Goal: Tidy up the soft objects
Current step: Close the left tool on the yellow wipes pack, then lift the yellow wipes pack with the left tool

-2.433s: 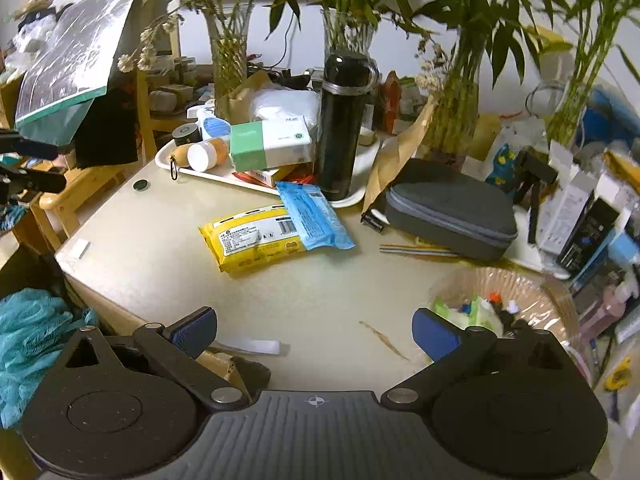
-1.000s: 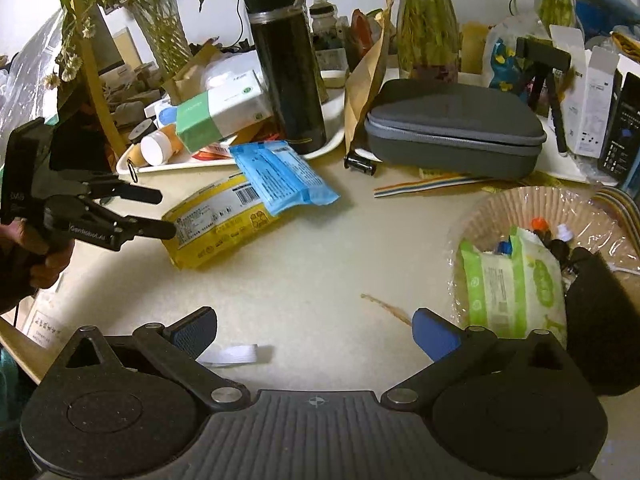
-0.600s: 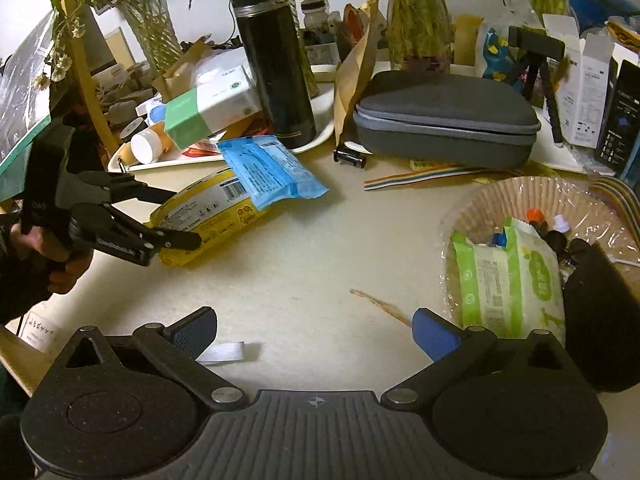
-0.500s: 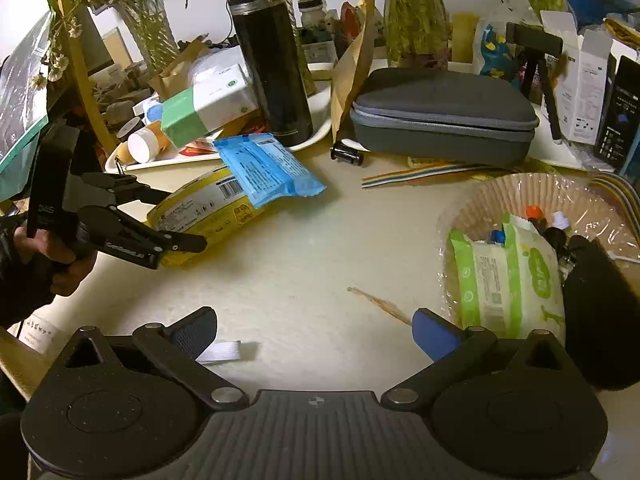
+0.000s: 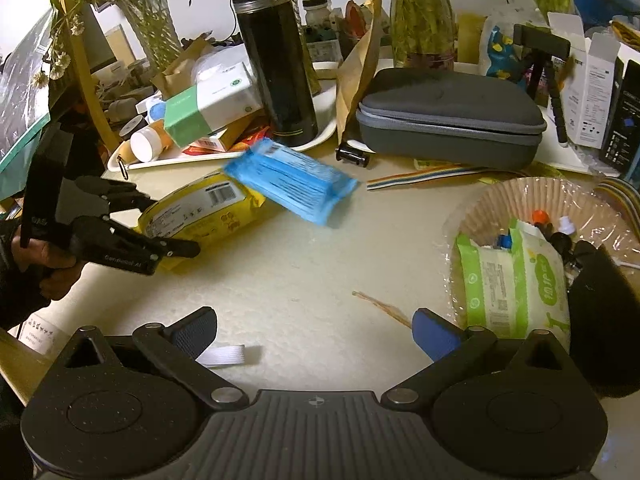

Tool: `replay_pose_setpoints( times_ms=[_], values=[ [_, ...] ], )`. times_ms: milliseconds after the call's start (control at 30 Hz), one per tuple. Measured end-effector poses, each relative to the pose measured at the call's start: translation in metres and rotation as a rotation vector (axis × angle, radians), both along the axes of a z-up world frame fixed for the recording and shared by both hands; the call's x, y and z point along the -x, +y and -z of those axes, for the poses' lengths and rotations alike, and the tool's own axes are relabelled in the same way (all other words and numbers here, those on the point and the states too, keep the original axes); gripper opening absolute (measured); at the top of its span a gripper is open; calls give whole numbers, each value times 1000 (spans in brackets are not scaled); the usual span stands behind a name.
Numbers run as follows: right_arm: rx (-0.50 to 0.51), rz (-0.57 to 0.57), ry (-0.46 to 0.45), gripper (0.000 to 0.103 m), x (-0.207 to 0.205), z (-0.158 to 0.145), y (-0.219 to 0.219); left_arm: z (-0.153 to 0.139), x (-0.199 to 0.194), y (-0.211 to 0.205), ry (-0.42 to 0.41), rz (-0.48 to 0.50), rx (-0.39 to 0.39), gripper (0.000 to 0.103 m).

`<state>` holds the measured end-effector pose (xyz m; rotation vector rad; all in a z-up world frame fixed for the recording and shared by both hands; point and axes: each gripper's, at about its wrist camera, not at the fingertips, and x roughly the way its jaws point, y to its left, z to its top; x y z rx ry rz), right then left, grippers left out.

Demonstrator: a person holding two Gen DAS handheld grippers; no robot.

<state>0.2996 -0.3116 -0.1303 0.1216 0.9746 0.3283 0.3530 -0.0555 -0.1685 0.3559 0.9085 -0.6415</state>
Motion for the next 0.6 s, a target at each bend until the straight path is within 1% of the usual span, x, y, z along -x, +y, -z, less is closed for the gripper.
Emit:
replay_pose_setpoints(
  times_ms=[167,333,467,600],
  values=[
    [2,-31,-16,103,-1,-4,5,-4,14,15,5,10,-13,61],
    [6,-70,-39,103,-3,-7,12,-11,27,33,7,-4,-10,56],
    [15,-107,-52,103,-6,-7,21,-16,36,47,-10,-27,-11,54],
    [8,-136,-59,103,-10,-3,28,-26,45,60,-31,-62,12,53]
  ],
)
